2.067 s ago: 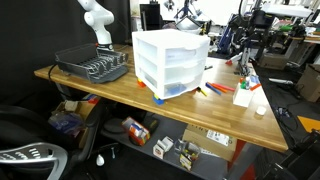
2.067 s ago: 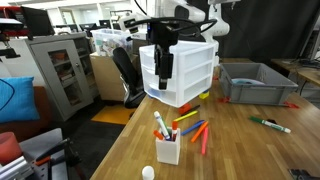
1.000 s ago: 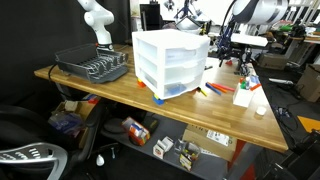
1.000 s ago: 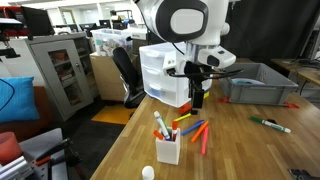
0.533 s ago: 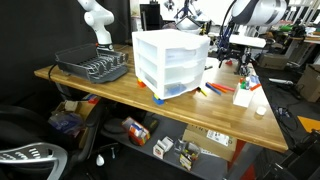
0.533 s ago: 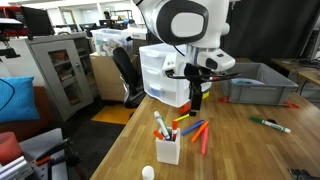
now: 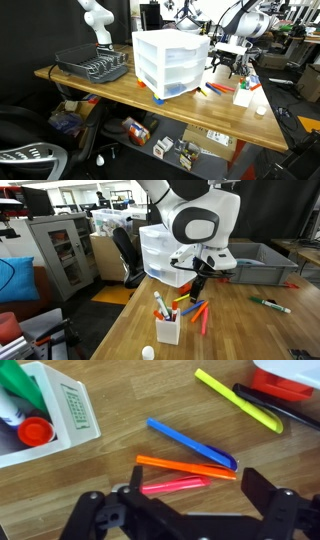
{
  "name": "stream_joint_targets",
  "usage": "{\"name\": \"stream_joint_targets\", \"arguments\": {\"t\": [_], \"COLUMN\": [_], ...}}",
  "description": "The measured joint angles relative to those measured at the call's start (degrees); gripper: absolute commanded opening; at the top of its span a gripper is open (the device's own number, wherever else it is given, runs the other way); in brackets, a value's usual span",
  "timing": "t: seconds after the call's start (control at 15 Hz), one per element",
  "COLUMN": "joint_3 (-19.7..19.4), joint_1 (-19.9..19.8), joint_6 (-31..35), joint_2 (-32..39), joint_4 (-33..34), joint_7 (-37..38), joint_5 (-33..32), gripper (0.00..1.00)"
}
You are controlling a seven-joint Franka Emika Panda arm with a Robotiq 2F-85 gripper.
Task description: Put the pink marker in the pen holder
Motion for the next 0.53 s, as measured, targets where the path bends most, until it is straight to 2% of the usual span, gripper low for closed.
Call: {"name": "stream_joint_targets", "arguments": {"t": [0.2,0.53], "joint_3": [-0.88,-0.84], "joint_1": [-0.69,-0.87], "joint_6": [-1.25,-2.38], "joint_2": [2.24,2.62], "joint_4": [2.91,3.82], "joint_7": [6.00,7.56], "joint_5": [1.69,1.96], "gripper": [1.00,1.00]}}
